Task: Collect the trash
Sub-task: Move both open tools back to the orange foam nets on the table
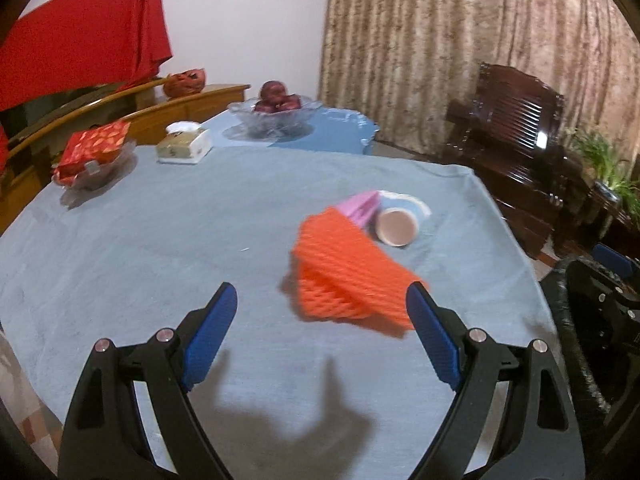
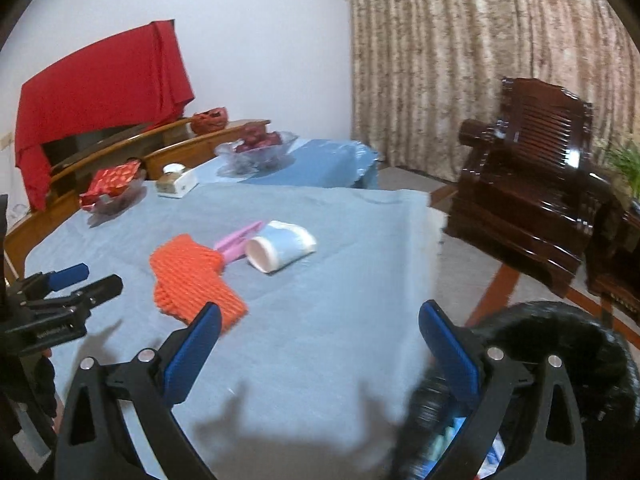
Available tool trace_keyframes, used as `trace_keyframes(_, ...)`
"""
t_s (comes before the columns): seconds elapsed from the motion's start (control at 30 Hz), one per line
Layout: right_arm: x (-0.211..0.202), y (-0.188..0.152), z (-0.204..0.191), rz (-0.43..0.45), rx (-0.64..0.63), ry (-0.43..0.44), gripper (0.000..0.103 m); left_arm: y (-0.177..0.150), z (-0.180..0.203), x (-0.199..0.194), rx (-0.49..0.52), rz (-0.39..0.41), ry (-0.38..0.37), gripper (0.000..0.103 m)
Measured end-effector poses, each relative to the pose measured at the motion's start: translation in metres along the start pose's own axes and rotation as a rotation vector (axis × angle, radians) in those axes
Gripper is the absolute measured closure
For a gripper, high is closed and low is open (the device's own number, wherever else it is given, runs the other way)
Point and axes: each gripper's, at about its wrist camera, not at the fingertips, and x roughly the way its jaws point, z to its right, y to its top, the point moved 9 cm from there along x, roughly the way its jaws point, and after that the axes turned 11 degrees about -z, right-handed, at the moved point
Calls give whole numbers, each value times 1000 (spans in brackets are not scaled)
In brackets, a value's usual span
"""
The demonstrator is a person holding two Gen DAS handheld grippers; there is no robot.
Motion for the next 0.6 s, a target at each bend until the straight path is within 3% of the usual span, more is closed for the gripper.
trace_keyframes(0.3, 65, 9, -56, -62, -50, 54, 7, 1, -29, 30, -23, -25, 17, 19)
trace_keyframes(0.6, 113, 1, -76, -154, -47, 74, 10, -1, -50, 55, -33, -64, 25, 19)
